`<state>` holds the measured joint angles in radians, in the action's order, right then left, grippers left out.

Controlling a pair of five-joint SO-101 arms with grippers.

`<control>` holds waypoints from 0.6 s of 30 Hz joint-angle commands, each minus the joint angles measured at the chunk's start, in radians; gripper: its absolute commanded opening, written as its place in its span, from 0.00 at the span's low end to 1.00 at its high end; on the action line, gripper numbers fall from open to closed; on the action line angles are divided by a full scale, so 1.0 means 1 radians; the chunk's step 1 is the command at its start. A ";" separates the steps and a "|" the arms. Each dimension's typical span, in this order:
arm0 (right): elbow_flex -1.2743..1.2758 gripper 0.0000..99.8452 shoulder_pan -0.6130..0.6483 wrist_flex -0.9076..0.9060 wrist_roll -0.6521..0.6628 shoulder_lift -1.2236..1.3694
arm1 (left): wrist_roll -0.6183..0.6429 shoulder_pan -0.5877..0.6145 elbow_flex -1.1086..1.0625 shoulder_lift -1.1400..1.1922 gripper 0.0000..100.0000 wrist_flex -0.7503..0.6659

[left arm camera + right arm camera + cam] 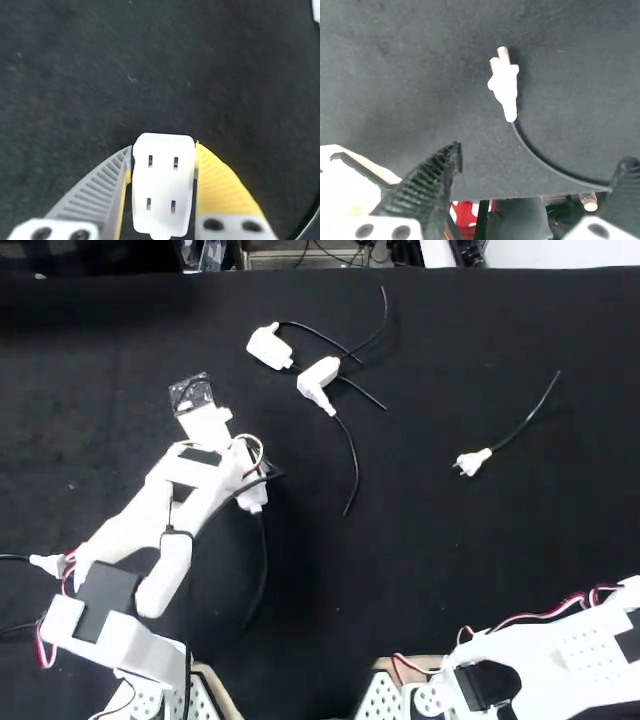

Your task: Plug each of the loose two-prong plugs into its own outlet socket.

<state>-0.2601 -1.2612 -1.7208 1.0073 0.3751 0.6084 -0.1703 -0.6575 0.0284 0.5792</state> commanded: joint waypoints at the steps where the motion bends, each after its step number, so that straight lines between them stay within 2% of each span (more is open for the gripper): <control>1: 0.005 0.45 -0.008 0.044 0.005 -0.041 | -0.025 0.018 0.053 0.009 0.03 0.021; 7: 0.005 0.45 -0.015 0.043 0.009 -0.047 | -0.046 0.007 0.053 0.005 0.14 0.023; 11: 0.002 0.45 -0.015 0.040 0.009 -0.050 | -0.048 0.005 0.064 0.003 0.14 0.040; 14: 0.005 0.45 -0.015 0.040 0.009 -0.044 | -0.048 0.015 0.120 -0.009 0.15 0.092; 18: 0.007 0.45 -0.017 0.040 0.009 -0.042 | -0.048 0.054 0.211 -0.097 0.21 0.224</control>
<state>-0.2509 -1.2612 -1.6794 1.0073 0.3751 0.5669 -0.1565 -0.5654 0.0376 0.6866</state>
